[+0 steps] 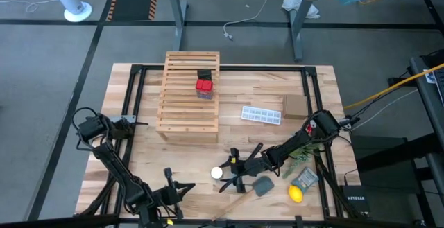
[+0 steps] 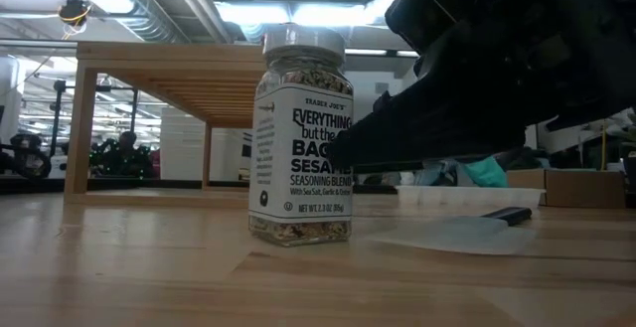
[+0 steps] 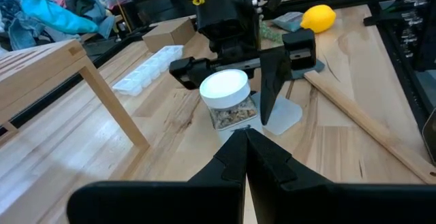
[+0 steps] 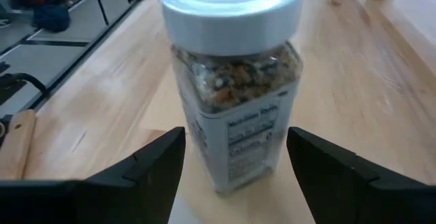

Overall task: Shelf spices
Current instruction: Put the white seasoning bottle on the shelf

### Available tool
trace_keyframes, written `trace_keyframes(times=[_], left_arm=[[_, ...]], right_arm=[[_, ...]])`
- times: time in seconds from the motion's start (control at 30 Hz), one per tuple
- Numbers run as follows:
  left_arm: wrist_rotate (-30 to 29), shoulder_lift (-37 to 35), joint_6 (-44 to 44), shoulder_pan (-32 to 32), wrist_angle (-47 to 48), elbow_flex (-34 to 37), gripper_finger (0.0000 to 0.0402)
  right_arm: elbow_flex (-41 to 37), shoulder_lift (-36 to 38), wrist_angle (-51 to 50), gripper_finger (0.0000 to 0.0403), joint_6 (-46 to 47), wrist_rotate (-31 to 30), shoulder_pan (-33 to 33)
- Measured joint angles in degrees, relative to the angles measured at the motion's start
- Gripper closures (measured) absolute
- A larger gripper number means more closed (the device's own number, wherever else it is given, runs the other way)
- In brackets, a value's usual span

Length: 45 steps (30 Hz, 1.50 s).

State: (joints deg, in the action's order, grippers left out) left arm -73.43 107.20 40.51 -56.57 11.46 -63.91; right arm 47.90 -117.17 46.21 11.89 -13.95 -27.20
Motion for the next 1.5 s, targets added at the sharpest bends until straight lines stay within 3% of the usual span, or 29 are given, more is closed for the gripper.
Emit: trace_keyframes(times=[0.67,0.83,1.17,1.5], left_arm=[[3.06,0.17,3.14,0.94,-0.04,-0.01,0.0402],[7.28,0.24,4.39,2.08,-0.05,0.00,0.0402],[11.76,2.74,4.51,4.48,-1.14,0.01,0.0402],[12.88,7.96,4.32,8.45,-6.58,0.01,0.0402]], right_arm=[[0.11,-0.09,0.91,0.0139,-3.57,0.10,-0.02],[0.13,-0.09,1.65,0.0139,-5.07,0.67,0.84],[0.19,-0.09,3.54,0.0139,-5.79,10.48,4.13],[1.82,-0.09,3.25,0.0139,-4.55,13.68,3.93]])
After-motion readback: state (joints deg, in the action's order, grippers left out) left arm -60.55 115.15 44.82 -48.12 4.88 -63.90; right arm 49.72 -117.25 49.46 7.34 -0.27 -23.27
